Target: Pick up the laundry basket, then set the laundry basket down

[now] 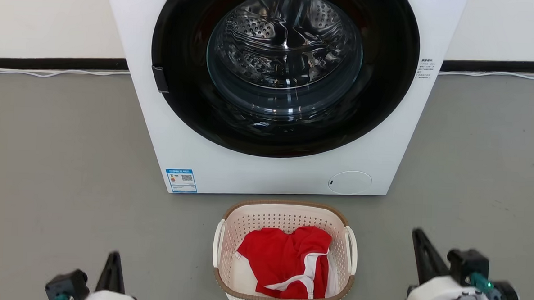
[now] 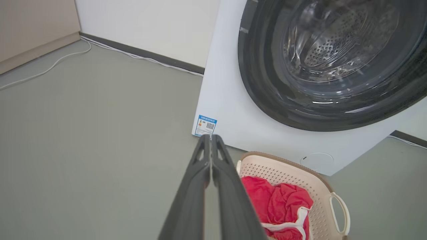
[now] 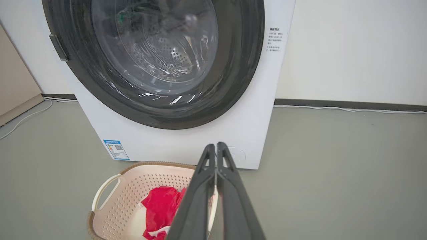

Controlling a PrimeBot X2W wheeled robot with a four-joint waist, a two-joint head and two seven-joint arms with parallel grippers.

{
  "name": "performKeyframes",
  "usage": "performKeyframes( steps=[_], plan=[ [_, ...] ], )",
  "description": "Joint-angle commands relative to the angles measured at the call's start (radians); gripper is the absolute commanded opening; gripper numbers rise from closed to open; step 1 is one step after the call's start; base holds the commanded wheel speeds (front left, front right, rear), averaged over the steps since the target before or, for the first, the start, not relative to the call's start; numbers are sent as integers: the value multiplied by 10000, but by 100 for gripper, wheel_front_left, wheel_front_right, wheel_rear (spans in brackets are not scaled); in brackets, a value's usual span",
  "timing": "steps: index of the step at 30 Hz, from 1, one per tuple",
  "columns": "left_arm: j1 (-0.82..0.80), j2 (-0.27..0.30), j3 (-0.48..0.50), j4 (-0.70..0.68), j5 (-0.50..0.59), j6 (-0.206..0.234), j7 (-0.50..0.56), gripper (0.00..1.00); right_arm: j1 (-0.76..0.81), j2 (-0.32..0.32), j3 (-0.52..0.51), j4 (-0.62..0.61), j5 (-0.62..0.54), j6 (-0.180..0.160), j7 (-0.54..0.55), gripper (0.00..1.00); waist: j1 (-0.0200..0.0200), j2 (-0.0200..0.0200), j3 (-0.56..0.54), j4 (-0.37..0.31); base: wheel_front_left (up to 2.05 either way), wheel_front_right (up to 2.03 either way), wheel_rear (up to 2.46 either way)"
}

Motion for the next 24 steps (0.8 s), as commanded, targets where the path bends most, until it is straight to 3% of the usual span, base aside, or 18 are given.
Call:
performKeyframes(
  steps=[1,6,11,24],
  plan=[
    [-235,84,46,-163,-122,-18,68,0,-305,-35,-72,-147,172,3,87,0,1,-1,1,2,0,0,0],
    [-255,87,71,-249,-654,-68,244,0,-293,-37,-134,-247,834,6,298,0,23,-1,-13,1,0,0,0],
    [-246,89,43,-362,-1193,-119,366,0,-216,-38,-91,-415,1519,9,400,0,2,-1,14,2,0,0,0],
    [-268,97,18,-631,-2575,-250,721,0,-83,-42,-61,-802,3244,16,716,0,1,-1,40,4,0,0,0]
  ],
)
